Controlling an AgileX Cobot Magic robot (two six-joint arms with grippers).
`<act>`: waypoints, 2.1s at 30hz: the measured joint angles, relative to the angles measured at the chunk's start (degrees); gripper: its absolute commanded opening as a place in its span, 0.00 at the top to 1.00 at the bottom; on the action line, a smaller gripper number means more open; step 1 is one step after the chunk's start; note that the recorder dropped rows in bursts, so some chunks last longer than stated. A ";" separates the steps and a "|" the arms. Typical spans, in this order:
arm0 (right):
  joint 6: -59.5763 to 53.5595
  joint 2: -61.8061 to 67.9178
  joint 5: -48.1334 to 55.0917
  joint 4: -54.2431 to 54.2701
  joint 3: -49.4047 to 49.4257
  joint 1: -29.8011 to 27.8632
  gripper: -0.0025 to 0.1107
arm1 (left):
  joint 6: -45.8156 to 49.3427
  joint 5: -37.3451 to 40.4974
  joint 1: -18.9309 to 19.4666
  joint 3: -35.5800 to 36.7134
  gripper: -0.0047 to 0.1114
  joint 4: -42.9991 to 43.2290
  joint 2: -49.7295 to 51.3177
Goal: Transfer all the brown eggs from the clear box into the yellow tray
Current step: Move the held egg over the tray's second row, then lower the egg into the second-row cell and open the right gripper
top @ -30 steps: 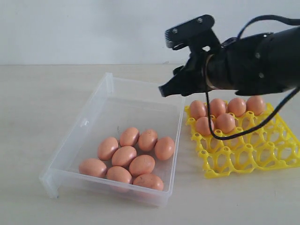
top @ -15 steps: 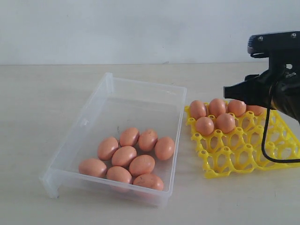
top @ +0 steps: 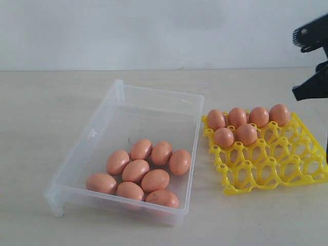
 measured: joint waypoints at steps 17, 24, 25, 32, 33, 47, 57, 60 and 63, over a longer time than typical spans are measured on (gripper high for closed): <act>-57.06 -0.49 -40.08 65.55 -4.38 -0.50 0.98 | 0.00 0.00 0.00 0.00 0.93 0.00 0.00; -54.23 -0.49 -63.50 67.44 3.94 -11.39 0.98 | 0.00 0.00 0.00 0.00 0.93 0.00 0.00; -54.23 -0.51 -65.83 67.62 5.38 -13.02 0.98 | 0.00 0.00 0.00 0.00 0.93 0.00 0.00; -65.76 -0.61 -93.67 74.96 19.16 -26.27 0.98 | 0.00 0.00 0.00 0.00 0.93 0.00 0.00; -67.72 -0.68 -96.06 76.12 20.51 -26.40 0.98 | 0.00 0.00 0.00 0.00 0.93 0.00 0.00; -72.03 9.31 -110.19 78.74 23.05 -26.80 0.98 | 0.00 0.00 0.00 0.00 0.93 0.00 0.00; -74.43 24.78 -121.78 79.99 23.00 -26.80 0.98 | 0.00 0.00 0.00 0.00 0.93 0.00 0.00; -74.62 28.19 -122.07 78.70 21.48 -26.80 0.98 | 0.00 0.00 0.00 0.00 0.93 0.00 0.00; -74.14 29.82 -122.47 77.28 19.66 -26.80 0.98 | 0.00 0.00 0.00 0.00 0.93 0.00 0.00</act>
